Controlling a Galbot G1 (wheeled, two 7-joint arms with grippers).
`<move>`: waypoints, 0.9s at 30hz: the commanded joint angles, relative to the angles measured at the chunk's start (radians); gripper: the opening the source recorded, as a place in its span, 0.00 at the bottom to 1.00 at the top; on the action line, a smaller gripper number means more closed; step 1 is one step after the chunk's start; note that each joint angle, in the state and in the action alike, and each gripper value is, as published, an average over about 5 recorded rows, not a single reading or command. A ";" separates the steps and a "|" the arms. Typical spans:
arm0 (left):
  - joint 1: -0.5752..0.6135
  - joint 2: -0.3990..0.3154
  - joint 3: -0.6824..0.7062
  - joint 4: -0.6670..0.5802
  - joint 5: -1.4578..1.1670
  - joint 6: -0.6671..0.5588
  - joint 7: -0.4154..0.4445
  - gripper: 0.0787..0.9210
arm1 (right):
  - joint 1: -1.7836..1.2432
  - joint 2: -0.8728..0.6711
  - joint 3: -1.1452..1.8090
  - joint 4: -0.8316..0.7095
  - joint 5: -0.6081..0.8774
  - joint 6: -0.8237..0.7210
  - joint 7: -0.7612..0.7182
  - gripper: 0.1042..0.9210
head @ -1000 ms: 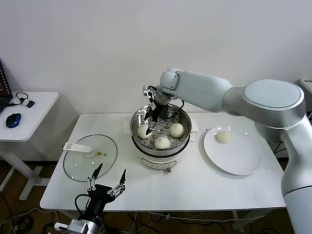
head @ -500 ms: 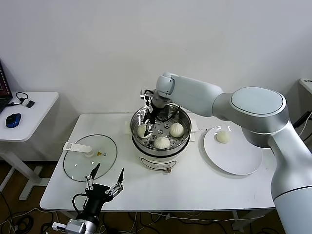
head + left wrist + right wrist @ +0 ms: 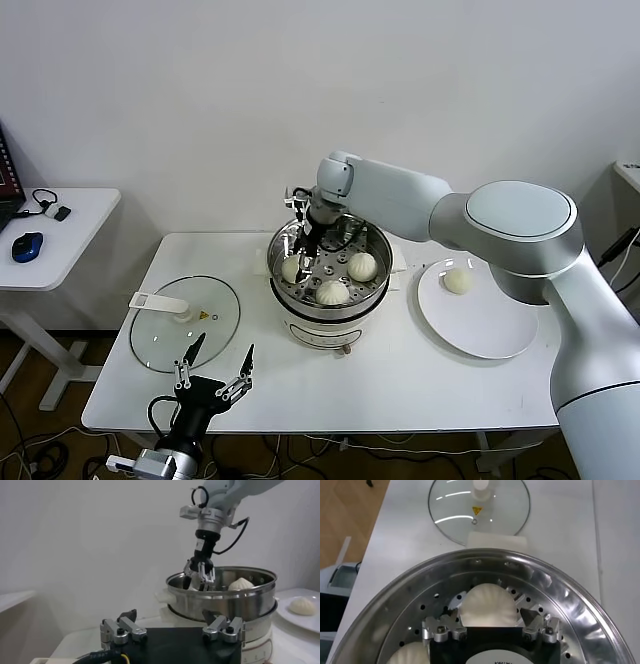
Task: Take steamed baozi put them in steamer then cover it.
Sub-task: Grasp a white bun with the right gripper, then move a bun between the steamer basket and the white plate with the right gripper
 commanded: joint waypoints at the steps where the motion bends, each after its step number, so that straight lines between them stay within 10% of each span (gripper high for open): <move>1: -0.001 0.001 -0.001 0.000 0.000 0.001 0.000 0.88 | -0.005 0.006 -0.003 -0.011 -0.013 0.002 0.000 0.88; 27: -0.001 0.006 -0.010 0.000 -0.003 -0.004 -0.002 0.88 | 0.194 -0.088 -0.072 0.172 0.031 0.015 -0.006 0.65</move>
